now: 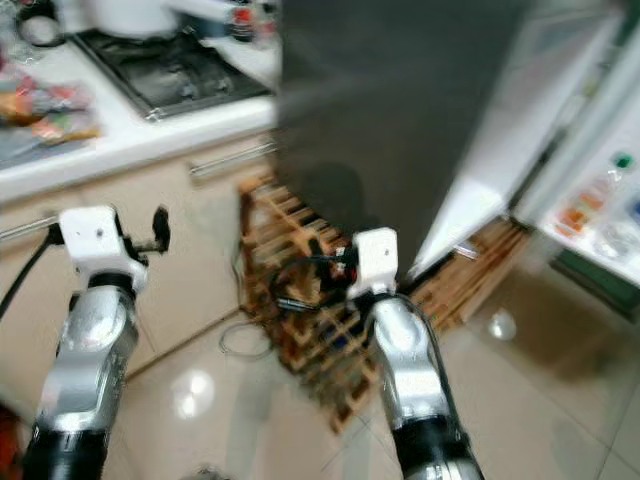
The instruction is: Restocking fridge
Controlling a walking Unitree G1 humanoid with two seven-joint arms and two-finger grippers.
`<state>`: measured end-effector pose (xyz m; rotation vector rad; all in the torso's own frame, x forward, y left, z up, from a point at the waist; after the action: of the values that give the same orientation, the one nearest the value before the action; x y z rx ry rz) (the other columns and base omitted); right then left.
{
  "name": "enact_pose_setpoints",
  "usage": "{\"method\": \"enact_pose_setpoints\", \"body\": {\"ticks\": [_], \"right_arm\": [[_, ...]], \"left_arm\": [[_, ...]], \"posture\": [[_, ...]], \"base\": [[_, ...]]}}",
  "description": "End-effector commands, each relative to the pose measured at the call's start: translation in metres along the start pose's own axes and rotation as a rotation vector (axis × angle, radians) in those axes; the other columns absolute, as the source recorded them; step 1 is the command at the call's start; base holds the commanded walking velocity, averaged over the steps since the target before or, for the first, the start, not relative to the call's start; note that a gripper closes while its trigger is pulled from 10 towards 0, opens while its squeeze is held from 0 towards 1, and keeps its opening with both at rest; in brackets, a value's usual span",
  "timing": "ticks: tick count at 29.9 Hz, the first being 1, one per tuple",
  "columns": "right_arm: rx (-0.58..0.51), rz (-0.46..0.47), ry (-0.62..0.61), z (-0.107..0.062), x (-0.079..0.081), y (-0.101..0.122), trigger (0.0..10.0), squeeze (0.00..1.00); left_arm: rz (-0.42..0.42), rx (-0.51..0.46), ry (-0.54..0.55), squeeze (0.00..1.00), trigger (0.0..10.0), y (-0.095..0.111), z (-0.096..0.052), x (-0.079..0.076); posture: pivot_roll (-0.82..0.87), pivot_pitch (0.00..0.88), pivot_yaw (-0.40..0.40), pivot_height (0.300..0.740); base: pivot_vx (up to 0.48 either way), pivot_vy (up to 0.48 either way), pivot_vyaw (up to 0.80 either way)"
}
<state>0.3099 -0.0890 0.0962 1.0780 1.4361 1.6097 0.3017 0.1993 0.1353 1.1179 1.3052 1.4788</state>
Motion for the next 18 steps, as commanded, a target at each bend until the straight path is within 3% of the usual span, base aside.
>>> {"method": "enact_pose_setpoints", "body": {"ticks": [1,8,18], "right_arm": [[0.002,0.0,-0.028,-0.004,-0.012,0.001,10.0,0.0],[0.001,0.076,-0.053,-0.006,-0.02,0.0,10.0,0.0],[0.016,0.072,-0.036,-0.007,-0.013,-0.006,10.0,0.0]], "left_arm": [[0.012,0.037,-0.011,0.0,10.0,-0.007,-0.003,-0.008],[0.076,0.078,-0.014,0.0,10.0,-0.018,-0.006,-0.002],[0.143,0.005,-0.088,0.0,10.0,-0.005,-0.007,-0.016]], "posture": [[0.0,0.0,-0.063,0.74],[0.0,0.0,-0.06,0.74],[0.0,0.0,-0.047,0.74]], "base": [[0.0,0.0,0.59],[0.0,0.0,0.59],[0.0,0.0,0.59]]}}
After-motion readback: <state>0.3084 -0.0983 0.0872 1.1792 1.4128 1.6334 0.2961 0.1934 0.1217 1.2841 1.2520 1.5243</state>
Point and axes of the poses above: a point about 5 cm out from each wrist's last joint towards the gripper, its own z axis pointing out of the wrist towards the gripper, its own y axis along the axis of the wrist's last joint, x = y × z, the point moved 1 cm from there along z, pointing out of the wrist towards the gripper, and after that the axes turned 2 degrees about z, right-handed, at the moved point
